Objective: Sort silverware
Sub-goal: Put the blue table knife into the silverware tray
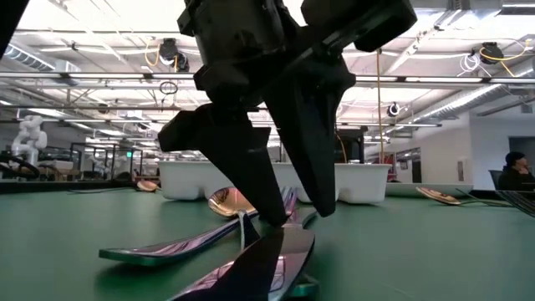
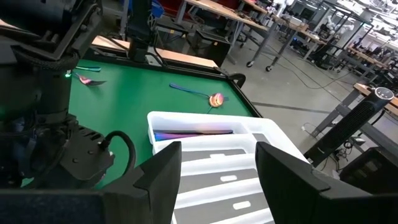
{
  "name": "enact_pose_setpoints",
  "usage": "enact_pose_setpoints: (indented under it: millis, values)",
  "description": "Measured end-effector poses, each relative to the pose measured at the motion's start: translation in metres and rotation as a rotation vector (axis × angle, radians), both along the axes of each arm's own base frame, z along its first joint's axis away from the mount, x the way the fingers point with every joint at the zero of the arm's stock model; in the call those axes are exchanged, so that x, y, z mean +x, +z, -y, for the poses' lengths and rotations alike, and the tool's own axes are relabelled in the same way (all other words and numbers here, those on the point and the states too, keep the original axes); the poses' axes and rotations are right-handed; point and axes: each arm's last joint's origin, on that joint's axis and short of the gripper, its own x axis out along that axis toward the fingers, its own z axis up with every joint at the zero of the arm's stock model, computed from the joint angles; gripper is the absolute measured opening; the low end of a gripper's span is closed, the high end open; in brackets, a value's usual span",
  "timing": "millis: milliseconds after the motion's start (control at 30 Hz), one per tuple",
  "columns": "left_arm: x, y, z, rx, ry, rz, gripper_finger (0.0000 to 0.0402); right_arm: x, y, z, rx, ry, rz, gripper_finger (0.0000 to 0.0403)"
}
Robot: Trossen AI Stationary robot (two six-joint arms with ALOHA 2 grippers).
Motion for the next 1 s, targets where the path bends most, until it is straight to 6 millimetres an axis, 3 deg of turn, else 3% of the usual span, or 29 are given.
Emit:
enact_pose_setpoints:
  millis: [133, 567, 1000]
  values:
    - [-0.0023, 0.0024, -0.0015, 0.006, -0.002, -0.019, 0.0164, 0.0, 0.0, 0.0, 0.0, 0.0, 0.0, 0.0194]
    - [-0.0093, 0.0014, -0.0077, 0.059, -0.08, -0.115, 0.0061, 0.0, 0.0, 0.0, 0.0, 0.0, 0.0, 0.0194]
    - [-0.0088, 0.0011, -0.0075, 0.071, -0.163, -0.103, 0.0071, 0.0, 0.0, 0.0, 0.0, 0.0, 0.0, 0.0194]
